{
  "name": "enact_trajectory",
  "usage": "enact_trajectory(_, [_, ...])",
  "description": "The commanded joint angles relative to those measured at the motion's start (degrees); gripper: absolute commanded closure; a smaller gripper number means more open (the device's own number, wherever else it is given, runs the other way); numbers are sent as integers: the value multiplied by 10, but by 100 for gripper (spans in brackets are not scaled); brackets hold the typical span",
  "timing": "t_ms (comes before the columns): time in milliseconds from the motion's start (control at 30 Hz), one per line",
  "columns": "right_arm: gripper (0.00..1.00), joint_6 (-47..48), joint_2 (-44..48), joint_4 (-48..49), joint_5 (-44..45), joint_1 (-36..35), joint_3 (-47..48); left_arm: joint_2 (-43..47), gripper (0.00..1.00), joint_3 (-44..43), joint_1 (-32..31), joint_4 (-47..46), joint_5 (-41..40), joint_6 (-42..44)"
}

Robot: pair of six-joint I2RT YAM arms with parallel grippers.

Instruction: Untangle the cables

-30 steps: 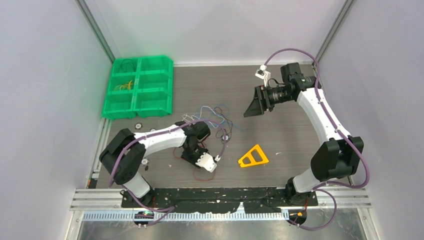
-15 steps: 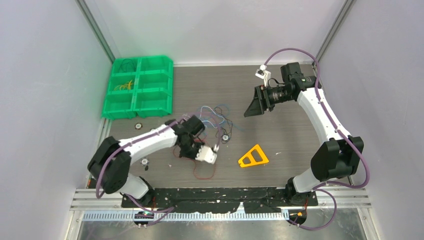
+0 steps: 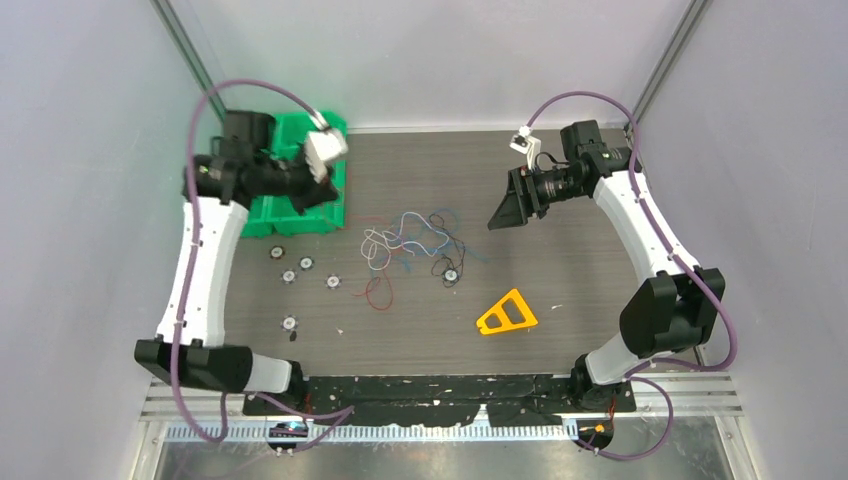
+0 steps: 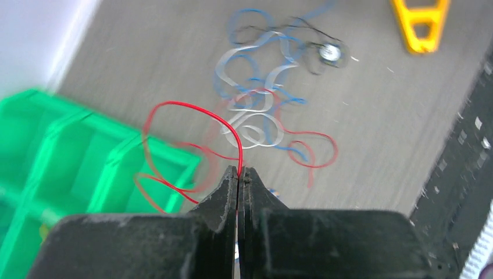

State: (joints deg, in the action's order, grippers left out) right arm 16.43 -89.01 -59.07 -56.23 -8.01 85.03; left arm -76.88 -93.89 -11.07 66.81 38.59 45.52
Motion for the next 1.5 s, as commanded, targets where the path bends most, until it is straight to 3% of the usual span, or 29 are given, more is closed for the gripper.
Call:
enact_trajectory(0, [28, 11, 1, -6, -4, 1, 26, -52, 100, -179, 117, 72, 74, -87])
enact_trajectory(200, [28, 18, 0, -10, -4, 2, 27, -90, 100, -392, 226, 49, 128, -224])
enact_trajectory(367, [27, 26, -4, -19, -6, 1, 32, -51, 100, -369, 305, -141, 102, -377])
enact_trajectory(600, [25, 36, -14, -32, -9, 2, 42, -54, 100, -391, 337, -289, -75, -449])
enact_trajectory(733, [23, 36, -16, -32, -10, 1, 44, -74, 100, -419, 337, -310, -113, -452])
enact_trajectory(833, [22, 35, -16, -28, -8, 0, 44, -89, 100, -437, 337, -284, -49, -498])
enact_trajectory(900, [22, 31, -18, -18, -7, -5, 44, -78, 100, -393, 327, -281, 52, -527])
enact_trajectory(967, [22, 26, -21, -11, -6, -8, 46, -62, 100, -340, 301, -221, 74, -488])
enact_trajectory(1133, [22, 28, -28, -12, -3, -9, 55, -16, 100, -156, 271, -5, 78, -210])
enact_trajectory(1233, [22, 33, -25, -16, 1, -10, 49, 6, 100, -36, 266, 100, 25, -82])
enact_trajectory(1400, [22, 32, -23, -14, -1, -10, 34, 43, 100, 191, 246, 34, -43, -20])
enact_trajectory(1467, [22, 31, -25, -14, -3, -10, 32, 33, 100, 236, 224, -6, -69, -16])
